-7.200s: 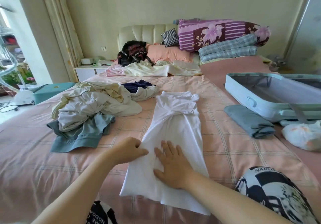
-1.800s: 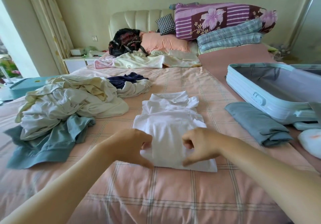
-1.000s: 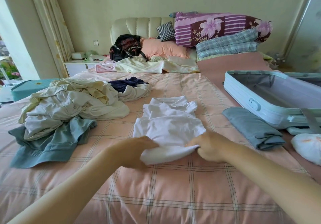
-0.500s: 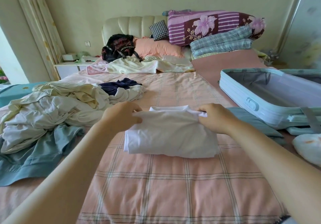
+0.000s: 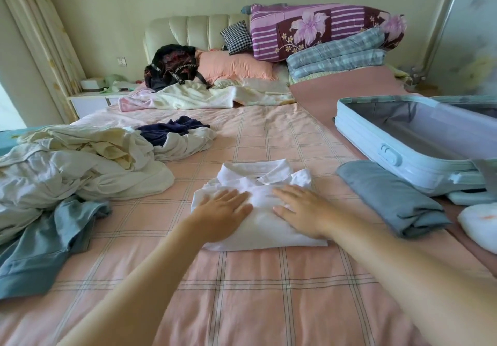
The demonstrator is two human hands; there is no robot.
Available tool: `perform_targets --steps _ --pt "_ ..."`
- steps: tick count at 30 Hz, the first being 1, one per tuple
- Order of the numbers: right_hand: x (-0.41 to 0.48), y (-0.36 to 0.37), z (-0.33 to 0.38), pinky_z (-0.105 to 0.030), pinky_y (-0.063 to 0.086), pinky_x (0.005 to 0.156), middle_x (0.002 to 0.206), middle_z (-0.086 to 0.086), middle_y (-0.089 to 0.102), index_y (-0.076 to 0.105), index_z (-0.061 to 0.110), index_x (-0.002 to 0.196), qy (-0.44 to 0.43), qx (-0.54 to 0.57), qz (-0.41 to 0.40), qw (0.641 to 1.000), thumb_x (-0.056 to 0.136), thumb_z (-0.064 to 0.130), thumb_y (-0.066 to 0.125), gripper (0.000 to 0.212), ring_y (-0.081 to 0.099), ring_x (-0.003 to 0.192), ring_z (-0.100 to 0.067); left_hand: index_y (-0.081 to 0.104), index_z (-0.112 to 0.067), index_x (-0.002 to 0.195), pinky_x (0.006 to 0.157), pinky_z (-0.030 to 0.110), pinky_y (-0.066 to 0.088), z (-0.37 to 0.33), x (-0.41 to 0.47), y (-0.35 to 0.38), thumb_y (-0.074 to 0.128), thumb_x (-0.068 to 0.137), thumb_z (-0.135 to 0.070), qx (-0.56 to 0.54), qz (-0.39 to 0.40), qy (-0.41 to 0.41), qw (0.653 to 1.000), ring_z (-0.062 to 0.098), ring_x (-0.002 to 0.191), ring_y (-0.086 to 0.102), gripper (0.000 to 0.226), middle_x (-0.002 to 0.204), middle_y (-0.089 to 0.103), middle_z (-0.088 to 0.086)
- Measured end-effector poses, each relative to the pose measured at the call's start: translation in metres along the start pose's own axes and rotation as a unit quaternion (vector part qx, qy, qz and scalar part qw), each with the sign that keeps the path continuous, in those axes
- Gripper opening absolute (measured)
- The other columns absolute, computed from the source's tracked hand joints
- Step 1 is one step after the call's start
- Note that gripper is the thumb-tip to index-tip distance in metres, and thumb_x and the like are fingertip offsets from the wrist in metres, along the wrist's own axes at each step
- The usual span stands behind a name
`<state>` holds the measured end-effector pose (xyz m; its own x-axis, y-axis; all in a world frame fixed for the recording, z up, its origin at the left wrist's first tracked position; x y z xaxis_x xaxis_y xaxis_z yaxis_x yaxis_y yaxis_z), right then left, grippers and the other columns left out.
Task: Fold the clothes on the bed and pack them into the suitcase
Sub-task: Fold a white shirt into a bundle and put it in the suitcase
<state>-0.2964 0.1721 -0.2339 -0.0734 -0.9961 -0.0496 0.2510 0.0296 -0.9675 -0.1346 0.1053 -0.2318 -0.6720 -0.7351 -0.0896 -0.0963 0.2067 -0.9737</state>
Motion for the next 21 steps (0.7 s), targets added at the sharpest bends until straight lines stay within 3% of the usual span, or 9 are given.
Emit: perform_targets --steps 3,6,9,12,14,16,18,21 --pt "-0.004 0.016 -0.025 -0.038 0.002 0.125 0.169 0.007 -0.001 0.009 0.037 0.16 0.034 -0.011 0.062 0.997 0.1 0.067 0.027 0.07 -0.004 0.154 -0.01 0.016 -0.04 0.153 0.119 0.057 0.003 0.017 -0.008 0.006 -0.004 0.078 -0.079 0.047 0.032 -0.005 0.998 0.016 0.152 -0.006 0.087 0.166 0.003 -0.003" --pt "-0.004 0.014 -0.026 -0.048 0.003 0.124 0.169 0.005 -0.005 0.007 0.039 0.159 0.047 -0.047 0.062 0.996 0.097 0.07 0.025 0.072 -0.005 0.155 -0.012 0.021 -0.041 0.154 0.115 0.064 -0.007 0.021 -0.012 0.006 -0.015 0.059 -0.082 0.121 0.028 -0.013 0.992 0.025 0.152 -0.006 0.109 0.165 0.002 -0.004" --pt "-0.009 -0.001 -0.013 -0.048 0.006 0.124 0.168 -0.004 0.0 0.014 0.032 0.159 0.025 -0.106 -0.01 0.994 0.099 0.063 0.033 0.071 -0.002 0.155 -0.021 0.03 -0.037 0.152 0.121 0.044 -0.004 0.01 -0.02 -0.01 0.002 0.073 -0.082 0.077 -0.052 0.014 0.996 0.015 0.151 0.01 0.095 0.163 0.021 -0.008" --pt "-0.016 -0.019 0.01 -0.036 0.011 0.123 0.167 -0.003 0.011 0.027 0.03 0.156 -0.033 -0.069 -0.08 0.994 0.09 0.055 0.04 0.071 0.008 0.154 -0.019 0.019 -0.04 0.155 0.121 0.035 0.003 -0.001 -0.032 -0.007 0.032 0.082 -0.084 0.023 -0.04 0.059 0.997 0.011 0.151 0.009 0.086 0.163 0.016 -0.012" --pt "-0.022 -0.017 0.023 -0.038 0.012 0.124 0.167 -0.003 0.012 0.028 0.032 0.156 -0.061 -0.036 -0.063 0.995 0.075 0.064 0.033 0.087 0.01 0.154 -0.019 0.016 -0.039 0.156 0.121 0.035 0.007 -0.004 -0.038 -0.003 0.048 0.078 -0.083 0.043 -0.029 0.071 0.996 0.013 0.15 0.012 0.095 0.162 0.019 -0.013" --pt "-0.028 0.002 0.032 -0.043 0.011 0.124 0.169 -0.004 0.0 0.013 0.034 0.159 -0.074 -0.04 0.021 0.996 0.073 0.066 0.044 0.096 0.0 0.155 -0.018 0.02 -0.038 0.154 0.12 0.035 0.013 -0.008 -0.04 -0.003 0.057 0.071 -0.083 0.069 -0.04 0.082 0.993 0.014 0.147 0.02 0.102 0.158 0.027 -0.013" --pt "-0.034 0.018 0.033 -0.043 0.006 0.125 0.168 -0.004 -0.013 -0.006 0.036 0.159 -0.055 -0.078 0.087 0.992 0.077 0.055 0.06 0.107 -0.008 0.155 -0.018 0.024 -0.036 0.154 0.12 0.036 0.016 -0.012 -0.041 -0.007 0.058 0.067 -0.084 0.105 -0.065 0.098 0.988 0.014 0.146 0.022 0.104 0.159 0.026 -0.011" --pt "-0.04 0.011 0.037 -0.035 0.018 0.123 0.169 -0.005 -0.002 -0.002 0.034 0.16 -0.038 -0.106 0.059 0.992 0.085 0.03 0.06 0.098 0.008 0.155 -0.02 0.026 -0.034 0.154 0.12 0.038 0.021 -0.011 -0.047 -0.007 0.049 0.061 -0.085 0.121 -0.056 0.114 0.984 0.013 0.148 0.016 0.108 0.162 0.015 -0.01"
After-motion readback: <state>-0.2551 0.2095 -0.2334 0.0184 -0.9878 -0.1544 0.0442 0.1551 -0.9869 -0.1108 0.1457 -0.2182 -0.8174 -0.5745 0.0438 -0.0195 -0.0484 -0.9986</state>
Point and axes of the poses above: each hand's wrist, its own x-axis towards the middle knuckle, its own y-axis out of the palm, z = x × y, the point moved 9 cm from there along x, towards the middle knuckle
